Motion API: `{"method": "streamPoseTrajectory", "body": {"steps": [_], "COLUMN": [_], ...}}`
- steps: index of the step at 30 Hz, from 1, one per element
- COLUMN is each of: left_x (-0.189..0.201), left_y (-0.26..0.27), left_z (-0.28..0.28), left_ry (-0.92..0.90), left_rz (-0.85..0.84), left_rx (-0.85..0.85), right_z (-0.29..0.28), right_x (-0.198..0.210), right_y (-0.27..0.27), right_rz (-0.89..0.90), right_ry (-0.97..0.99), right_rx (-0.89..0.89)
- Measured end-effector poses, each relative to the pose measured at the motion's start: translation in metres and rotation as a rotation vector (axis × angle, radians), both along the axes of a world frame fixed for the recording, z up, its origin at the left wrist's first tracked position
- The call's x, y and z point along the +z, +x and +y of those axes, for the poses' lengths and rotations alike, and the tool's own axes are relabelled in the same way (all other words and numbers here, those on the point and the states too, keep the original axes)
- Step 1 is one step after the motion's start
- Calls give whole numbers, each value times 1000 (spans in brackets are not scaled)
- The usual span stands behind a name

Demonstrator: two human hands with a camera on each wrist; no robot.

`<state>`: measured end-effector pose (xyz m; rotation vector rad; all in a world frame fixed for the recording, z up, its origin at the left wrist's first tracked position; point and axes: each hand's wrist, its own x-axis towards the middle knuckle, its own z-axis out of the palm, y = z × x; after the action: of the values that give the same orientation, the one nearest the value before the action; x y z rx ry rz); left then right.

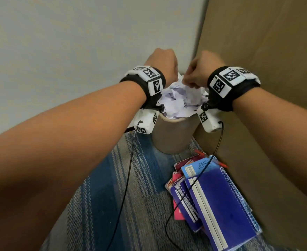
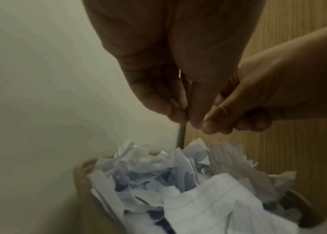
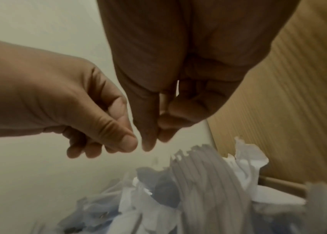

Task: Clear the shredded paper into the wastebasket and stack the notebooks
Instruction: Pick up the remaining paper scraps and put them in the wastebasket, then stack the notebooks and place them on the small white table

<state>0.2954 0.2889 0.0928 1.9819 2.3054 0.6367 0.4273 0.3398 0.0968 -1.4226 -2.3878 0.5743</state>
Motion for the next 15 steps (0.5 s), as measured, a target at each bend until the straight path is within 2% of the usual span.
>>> {"method": "streamPoseTrajectory", "body": {"steps": [3, 8, 15], "left_x": [-1, 9, 15], "left_y": [5, 5, -11], "left_z": [2, -2, -43], "left_ry": [26, 48, 130], "left_rz": [17, -18, -121], "left_rx": [21, 17, 69], "right_z": [3, 0, -24], "right_x": [5, 9, 14], "right_y": [3, 6, -17], "right_rz": [-33, 14, 89], "right_ry": [106, 75, 165], "right_rx": [-21, 6, 74]}}
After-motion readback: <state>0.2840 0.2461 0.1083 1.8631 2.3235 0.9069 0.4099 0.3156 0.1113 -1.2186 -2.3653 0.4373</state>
